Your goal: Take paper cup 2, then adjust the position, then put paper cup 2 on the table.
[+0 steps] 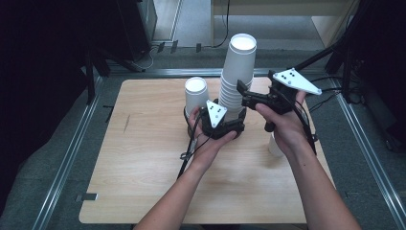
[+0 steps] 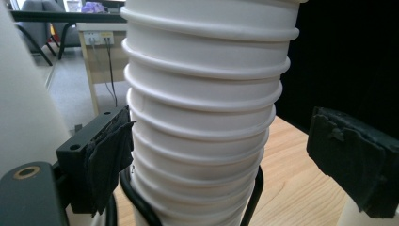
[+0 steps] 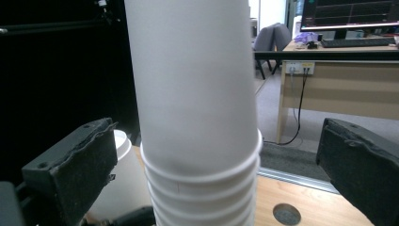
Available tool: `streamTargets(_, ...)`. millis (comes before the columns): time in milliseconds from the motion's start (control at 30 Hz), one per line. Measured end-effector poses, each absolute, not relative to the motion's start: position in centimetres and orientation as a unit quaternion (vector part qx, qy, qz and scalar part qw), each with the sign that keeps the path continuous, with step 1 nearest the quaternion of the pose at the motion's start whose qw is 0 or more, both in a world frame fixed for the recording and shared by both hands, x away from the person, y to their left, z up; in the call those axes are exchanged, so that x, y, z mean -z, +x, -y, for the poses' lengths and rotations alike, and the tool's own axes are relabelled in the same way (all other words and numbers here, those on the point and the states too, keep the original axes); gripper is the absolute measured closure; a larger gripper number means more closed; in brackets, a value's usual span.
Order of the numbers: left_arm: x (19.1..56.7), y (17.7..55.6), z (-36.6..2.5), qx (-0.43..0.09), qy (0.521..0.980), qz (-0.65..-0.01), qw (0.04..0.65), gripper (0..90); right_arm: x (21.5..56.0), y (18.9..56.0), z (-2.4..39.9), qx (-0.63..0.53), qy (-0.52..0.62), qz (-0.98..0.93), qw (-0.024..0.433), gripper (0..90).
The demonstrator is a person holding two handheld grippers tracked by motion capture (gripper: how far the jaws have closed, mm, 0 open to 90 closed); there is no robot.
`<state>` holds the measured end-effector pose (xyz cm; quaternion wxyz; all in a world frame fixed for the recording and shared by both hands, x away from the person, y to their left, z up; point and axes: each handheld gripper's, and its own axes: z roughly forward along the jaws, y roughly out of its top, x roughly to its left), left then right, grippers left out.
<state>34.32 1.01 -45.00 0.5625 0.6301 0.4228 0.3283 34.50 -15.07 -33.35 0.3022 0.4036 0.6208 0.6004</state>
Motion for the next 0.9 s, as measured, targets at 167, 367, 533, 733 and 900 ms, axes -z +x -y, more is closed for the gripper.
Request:
streamTargets(167,45.2,34.8,-0.4,-0.342,0.620,-0.434,0.557,8.1,33.0,35.9,13.8,-0.593,0.400,-0.630,0.304,0.0)
streamTargets(367,45.3,35.4,-0.1,-0.355,0.619,-0.440,0.545,8.0,32.6,37.3,13.1,-0.585,0.397,-0.639,0.304,0.0)
streamTargets(533,45.2,35.5,0.0,-0.359,0.617,-0.442,0.543,8.1,32.8,38.0,12.3,-0.577,0.397,-0.647,0.301,0.0)
streamTargets(733,45.2,35.6,0.1,-0.361,0.615,-0.444,0.543,8.1,33.2,38.6,11.8,-0.575,0.400,-0.648,0.299,0.0)
streamTargets(900,45.2,35.7,0.1,-0.361,0.613,-0.444,0.544,8.1,33.2,38.9,11.7,-0.578,0.402,-0.647,0.292,0.0)
